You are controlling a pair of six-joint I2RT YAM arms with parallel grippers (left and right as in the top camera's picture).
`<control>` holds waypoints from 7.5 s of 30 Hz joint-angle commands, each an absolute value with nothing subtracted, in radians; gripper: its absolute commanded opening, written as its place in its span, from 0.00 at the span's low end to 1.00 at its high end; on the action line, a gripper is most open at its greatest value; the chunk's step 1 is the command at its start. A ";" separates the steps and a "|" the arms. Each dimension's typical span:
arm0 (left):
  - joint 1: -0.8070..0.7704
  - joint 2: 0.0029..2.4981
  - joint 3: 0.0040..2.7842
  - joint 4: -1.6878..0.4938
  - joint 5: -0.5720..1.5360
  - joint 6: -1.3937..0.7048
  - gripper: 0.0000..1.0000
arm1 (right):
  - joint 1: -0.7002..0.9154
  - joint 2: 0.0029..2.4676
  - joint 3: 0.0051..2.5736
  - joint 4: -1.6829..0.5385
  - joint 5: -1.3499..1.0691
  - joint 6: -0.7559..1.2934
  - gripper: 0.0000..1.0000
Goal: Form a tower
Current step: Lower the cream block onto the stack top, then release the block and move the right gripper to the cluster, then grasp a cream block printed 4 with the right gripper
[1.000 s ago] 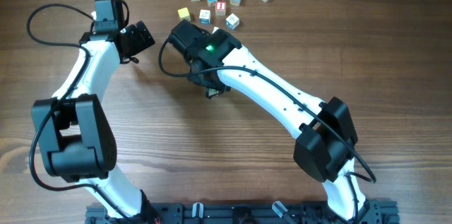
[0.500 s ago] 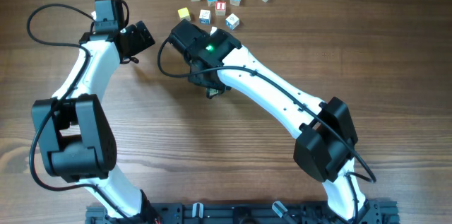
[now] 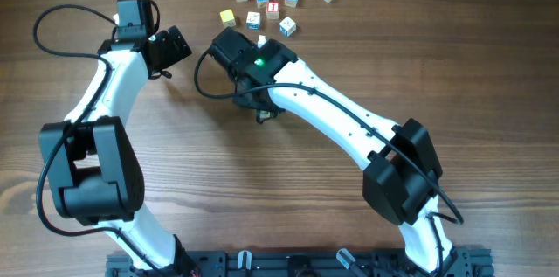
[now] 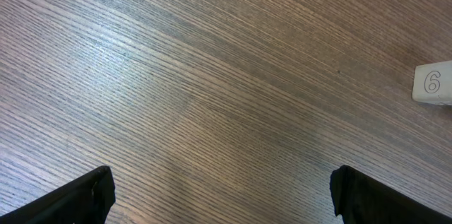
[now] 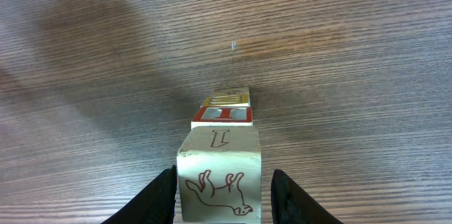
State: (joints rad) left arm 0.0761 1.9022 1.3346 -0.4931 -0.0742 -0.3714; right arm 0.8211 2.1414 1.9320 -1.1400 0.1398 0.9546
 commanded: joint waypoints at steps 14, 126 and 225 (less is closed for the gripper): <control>0.078 1.911 1.345 -0.493 -0.080 -0.366 1.00 | 0.821 2.154 1.922 -1.142 0.157 0.945 0.74; 0.078 1.911 1.345 -0.493 -0.080 -0.366 1.00 | 0.434 2.302 2.001 -0.841 0.158 0.130 0.70; 0.078 1.911 1.345 -0.494 -0.080 -0.366 1.00 | 0.356 2.169 1.674 -0.850 -0.048 0.095 0.53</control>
